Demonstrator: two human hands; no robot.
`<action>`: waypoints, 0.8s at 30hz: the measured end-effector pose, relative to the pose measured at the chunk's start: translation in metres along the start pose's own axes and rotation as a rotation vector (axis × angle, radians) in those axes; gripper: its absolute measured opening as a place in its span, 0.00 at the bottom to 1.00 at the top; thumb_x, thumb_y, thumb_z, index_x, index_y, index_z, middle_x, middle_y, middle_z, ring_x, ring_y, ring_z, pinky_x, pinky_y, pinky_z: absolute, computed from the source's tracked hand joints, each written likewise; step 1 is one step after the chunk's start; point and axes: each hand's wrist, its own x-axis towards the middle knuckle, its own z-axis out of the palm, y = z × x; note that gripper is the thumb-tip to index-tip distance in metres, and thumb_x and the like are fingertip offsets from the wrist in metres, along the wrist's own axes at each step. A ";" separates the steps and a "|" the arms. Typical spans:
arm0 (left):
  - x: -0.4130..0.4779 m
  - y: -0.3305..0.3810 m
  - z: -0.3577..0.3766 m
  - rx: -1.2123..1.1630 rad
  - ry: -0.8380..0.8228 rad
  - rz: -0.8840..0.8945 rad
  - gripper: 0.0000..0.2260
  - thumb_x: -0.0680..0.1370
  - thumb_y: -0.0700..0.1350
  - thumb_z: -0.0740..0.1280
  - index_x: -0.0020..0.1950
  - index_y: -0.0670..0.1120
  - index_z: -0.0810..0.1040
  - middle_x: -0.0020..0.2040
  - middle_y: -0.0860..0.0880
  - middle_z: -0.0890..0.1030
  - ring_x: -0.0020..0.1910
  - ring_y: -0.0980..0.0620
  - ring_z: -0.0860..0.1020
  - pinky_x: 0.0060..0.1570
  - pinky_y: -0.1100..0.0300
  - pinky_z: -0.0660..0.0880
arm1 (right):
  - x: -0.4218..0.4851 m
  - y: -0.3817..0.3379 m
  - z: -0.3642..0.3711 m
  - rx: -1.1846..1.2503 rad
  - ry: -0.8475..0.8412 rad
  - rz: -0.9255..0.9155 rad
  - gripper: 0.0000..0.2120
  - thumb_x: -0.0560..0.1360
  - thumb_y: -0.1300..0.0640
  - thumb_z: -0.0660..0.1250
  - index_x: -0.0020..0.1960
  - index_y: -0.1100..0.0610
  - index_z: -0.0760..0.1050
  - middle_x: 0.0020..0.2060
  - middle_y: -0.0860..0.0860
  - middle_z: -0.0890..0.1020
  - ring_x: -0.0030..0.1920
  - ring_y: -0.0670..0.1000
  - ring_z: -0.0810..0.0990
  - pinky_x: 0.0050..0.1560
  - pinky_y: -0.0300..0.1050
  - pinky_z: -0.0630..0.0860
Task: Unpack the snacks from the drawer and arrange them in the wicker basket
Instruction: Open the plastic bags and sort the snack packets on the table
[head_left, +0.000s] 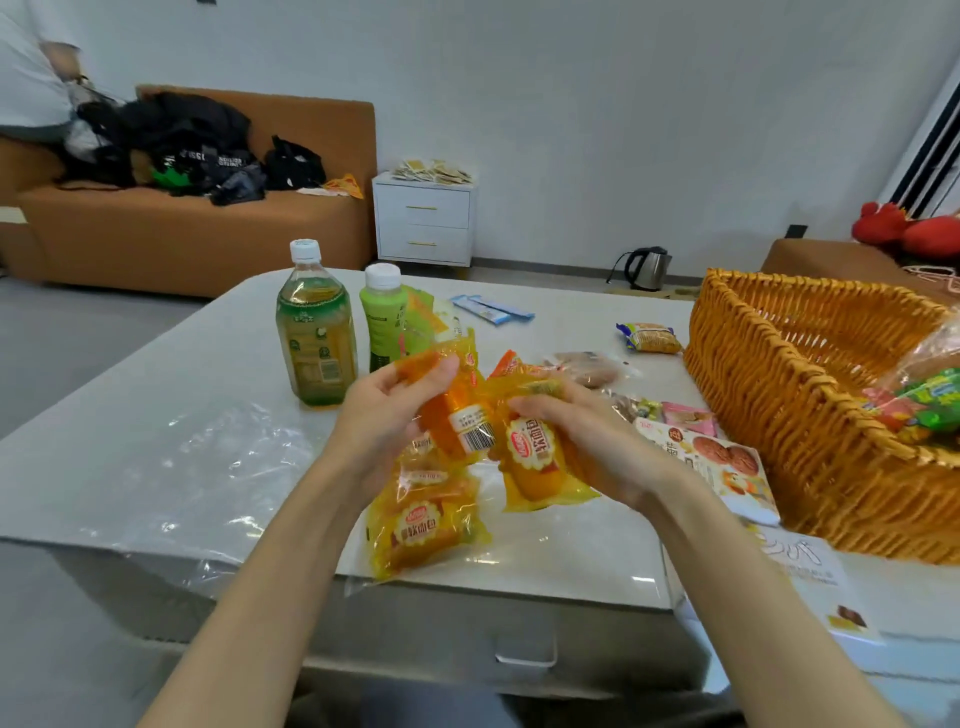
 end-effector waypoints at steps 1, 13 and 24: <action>-0.005 -0.002 -0.001 -0.026 0.035 -0.024 0.22 0.66 0.50 0.73 0.58 0.44 0.79 0.51 0.48 0.85 0.53 0.50 0.82 0.52 0.55 0.78 | -0.005 0.003 0.000 -0.006 0.028 -0.004 0.12 0.76 0.59 0.68 0.59 0.56 0.73 0.49 0.56 0.84 0.46 0.53 0.84 0.44 0.47 0.81; -0.021 -0.004 -0.048 -0.048 0.253 -0.146 0.19 0.75 0.51 0.69 0.64 0.46 0.75 0.54 0.44 0.83 0.51 0.46 0.82 0.45 0.52 0.79 | -0.028 0.020 -0.063 -0.482 0.652 -0.095 0.16 0.76 0.66 0.61 0.58 0.58 0.58 0.45 0.53 0.68 0.49 0.54 0.71 0.48 0.46 0.68; -0.018 -0.018 -0.034 0.114 0.248 -0.257 0.08 0.77 0.49 0.69 0.50 0.46 0.77 0.43 0.44 0.82 0.40 0.48 0.81 0.26 0.59 0.77 | -0.001 0.063 -0.080 -1.221 0.644 0.199 0.33 0.75 0.52 0.69 0.71 0.62 0.56 0.65 0.63 0.70 0.69 0.66 0.62 0.64 0.58 0.65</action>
